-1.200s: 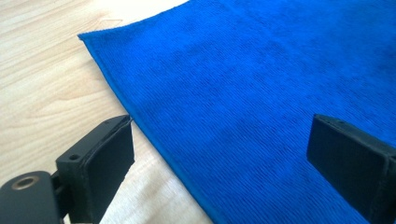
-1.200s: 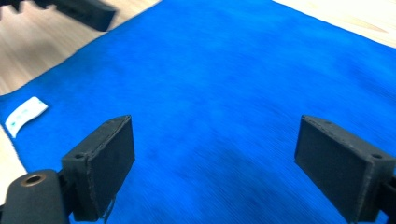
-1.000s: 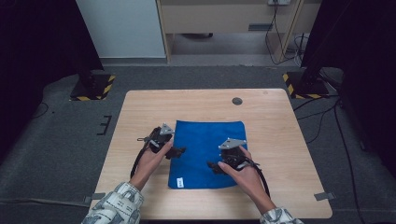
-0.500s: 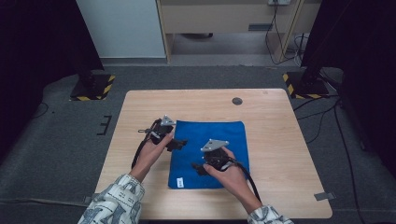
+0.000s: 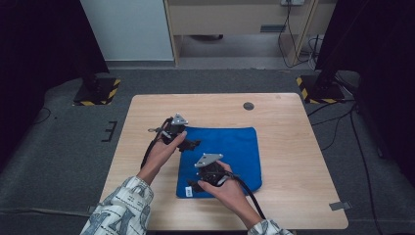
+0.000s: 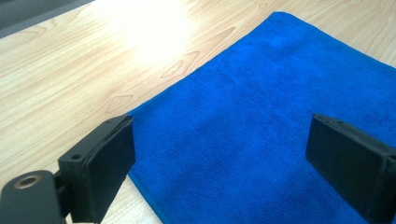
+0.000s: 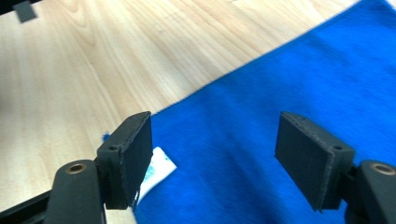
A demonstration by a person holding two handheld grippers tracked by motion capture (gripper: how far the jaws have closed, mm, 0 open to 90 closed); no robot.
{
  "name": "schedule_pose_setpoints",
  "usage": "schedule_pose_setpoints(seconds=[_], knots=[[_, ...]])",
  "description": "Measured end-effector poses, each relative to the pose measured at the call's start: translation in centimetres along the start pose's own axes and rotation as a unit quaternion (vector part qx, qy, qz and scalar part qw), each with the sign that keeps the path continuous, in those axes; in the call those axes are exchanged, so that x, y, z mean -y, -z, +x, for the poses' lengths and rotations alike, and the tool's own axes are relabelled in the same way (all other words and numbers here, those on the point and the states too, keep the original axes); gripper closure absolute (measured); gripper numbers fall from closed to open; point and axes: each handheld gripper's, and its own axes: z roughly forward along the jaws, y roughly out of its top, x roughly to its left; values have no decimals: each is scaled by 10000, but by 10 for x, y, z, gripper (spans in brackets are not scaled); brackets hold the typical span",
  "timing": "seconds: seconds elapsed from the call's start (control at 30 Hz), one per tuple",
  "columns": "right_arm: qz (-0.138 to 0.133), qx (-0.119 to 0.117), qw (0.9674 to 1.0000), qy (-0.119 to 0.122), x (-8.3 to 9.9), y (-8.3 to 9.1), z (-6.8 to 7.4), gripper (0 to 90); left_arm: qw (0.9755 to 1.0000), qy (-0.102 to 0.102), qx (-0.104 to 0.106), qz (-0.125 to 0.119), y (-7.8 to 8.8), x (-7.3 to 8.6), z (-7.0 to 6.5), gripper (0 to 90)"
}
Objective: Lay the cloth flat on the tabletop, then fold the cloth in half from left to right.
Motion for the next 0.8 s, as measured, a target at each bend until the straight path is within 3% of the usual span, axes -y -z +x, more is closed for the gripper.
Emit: schedule_pose_setpoints(seconds=[0.13, 0.37, 0.7, 0.73, 0.8], knots=[[44, -150, 9999, 67, -2, -3, 6, 298, 10000, -18, -44, -7, 2, -7, 2, 74], [120, -191, 9995, 237, 0, -14, 24, 379, 9999, 30, -133, 75, 0, -14, 6, 71], [197, -269, 9989, 314, 5, -19, 35, 574, 9997, 59, -150, 208, 2, -10, 19, 69], [216, -291, 9989, 299, 7, -21, 37, 636, 9996, 52, -157, 235, 1, -10, 19, 69], [227, -313, 9987, 335, 9, -23, 39, 678, 9994, 52, -212, 250, 1, -10, 19, 69]])
